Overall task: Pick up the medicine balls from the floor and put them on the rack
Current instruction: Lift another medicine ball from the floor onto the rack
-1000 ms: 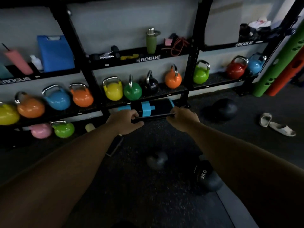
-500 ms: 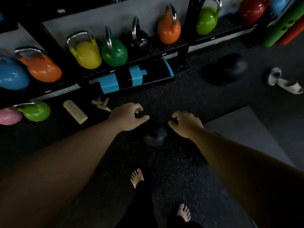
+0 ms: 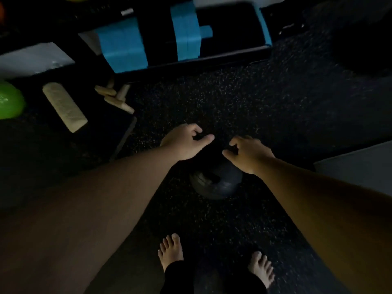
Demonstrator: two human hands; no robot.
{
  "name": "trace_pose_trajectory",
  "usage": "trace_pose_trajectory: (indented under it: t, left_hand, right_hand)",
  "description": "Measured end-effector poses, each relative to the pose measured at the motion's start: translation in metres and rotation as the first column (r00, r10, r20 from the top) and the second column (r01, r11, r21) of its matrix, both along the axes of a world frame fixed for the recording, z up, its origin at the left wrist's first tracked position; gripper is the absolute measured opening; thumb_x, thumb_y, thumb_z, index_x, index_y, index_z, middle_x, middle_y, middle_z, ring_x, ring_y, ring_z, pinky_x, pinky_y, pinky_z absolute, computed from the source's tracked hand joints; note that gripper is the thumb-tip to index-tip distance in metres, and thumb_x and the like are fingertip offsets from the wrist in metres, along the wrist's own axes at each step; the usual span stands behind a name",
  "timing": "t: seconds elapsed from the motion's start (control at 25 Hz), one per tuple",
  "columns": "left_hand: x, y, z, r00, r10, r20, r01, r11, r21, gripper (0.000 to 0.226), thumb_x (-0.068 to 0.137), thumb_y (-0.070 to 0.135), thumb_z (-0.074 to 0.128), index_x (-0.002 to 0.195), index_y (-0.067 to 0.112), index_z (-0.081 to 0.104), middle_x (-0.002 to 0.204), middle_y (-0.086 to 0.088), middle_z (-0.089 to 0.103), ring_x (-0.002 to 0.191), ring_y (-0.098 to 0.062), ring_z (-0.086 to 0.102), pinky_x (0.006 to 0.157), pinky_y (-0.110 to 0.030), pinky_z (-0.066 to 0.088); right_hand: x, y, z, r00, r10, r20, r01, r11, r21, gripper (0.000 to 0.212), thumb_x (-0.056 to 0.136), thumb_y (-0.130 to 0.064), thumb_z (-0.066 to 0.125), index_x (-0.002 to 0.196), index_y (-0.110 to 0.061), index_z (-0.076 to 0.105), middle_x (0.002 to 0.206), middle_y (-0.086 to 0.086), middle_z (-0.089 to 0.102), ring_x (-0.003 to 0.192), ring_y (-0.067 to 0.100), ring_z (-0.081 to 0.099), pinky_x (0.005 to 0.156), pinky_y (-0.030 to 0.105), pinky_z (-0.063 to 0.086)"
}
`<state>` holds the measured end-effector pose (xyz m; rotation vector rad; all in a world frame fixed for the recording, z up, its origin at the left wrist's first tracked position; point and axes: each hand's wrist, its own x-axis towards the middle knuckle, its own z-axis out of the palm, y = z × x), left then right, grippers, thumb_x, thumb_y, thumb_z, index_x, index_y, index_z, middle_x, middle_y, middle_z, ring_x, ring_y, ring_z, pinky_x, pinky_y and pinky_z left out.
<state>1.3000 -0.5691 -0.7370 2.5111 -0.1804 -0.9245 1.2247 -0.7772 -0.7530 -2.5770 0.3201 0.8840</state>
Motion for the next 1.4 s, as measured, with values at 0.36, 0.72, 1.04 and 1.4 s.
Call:
trace_pose_trajectory:
  t: [0.36,0.72,1.04,1.4]
  left_hand:
    - [-0.052,0.002,-0.219,0.588,0.588,-0.556,-0.651,0.752,0.107,0.136,0.049,0.109,0.05,0.162,0.036,0.036,0.168,-0.008,0.038,0.148,-0.04,0.041,0.112,-0.067,0.036]
    - [-0.067,-0.003,-0.135,0.699,0.639,-0.32,-0.701,0.701,-0.13,0.114,0.049,0.101,0.055,0.146,0.041,0.055,0.144,-0.001,0.062,0.102,-0.016,0.06,0.082,-0.033,0.047]
    - [0.025,-0.012,0.165,0.754,0.656,-0.046,-0.578,0.628,-0.521,0.087,0.061,0.095,0.057,0.136,0.05,0.058,0.111,0.03,0.056,0.104,-0.004,0.054,0.091,-0.027,0.044]
    - [0.106,0.012,0.629,0.684,0.691,0.235,-0.249,0.523,-0.815,0.088,0.055,0.094,0.062,0.122,0.038,0.069,0.109,0.014,0.076,0.1,-0.009,0.071,0.078,-0.023,0.052]
  right_hand:
    - [-0.007,-0.003,-0.201,0.906,-0.362,-0.219,0.416,0.854,0.311,0.131,0.051,-0.108,0.049,0.161,-0.039,0.028,0.162,0.007,0.04,0.144,0.035,0.043,0.114,0.057,0.042]
    - [-0.035,0.0,-0.131,0.853,-0.522,-0.006,0.456,0.739,0.496,0.126,0.047,-0.103,0.062,0.155,-0.045,0.034,0.155,0.0,0.044,0.136,0.025,0.049,0.105,0.045,0.048]
    - [0.075,-0.014,0.178,0.806,-0.481,0.345,0.207,0.775,0.596,0.12,0.054,-0.097,0.065,0.157,-0.043,0.033,0.153,-0.001,0.044,0.131,0.02,0.051,0.097,0.034,0.047]
    - [0.149,0.011,0.654,0.507,-0.454,0.732,-0.122,0.803,0.583,0.102,0.061,-0.087,0.071,0.147,-0.036,0.05,0.141,0.002,0.059,0.129,0.019,0.059,0.106,0.035,0.05]
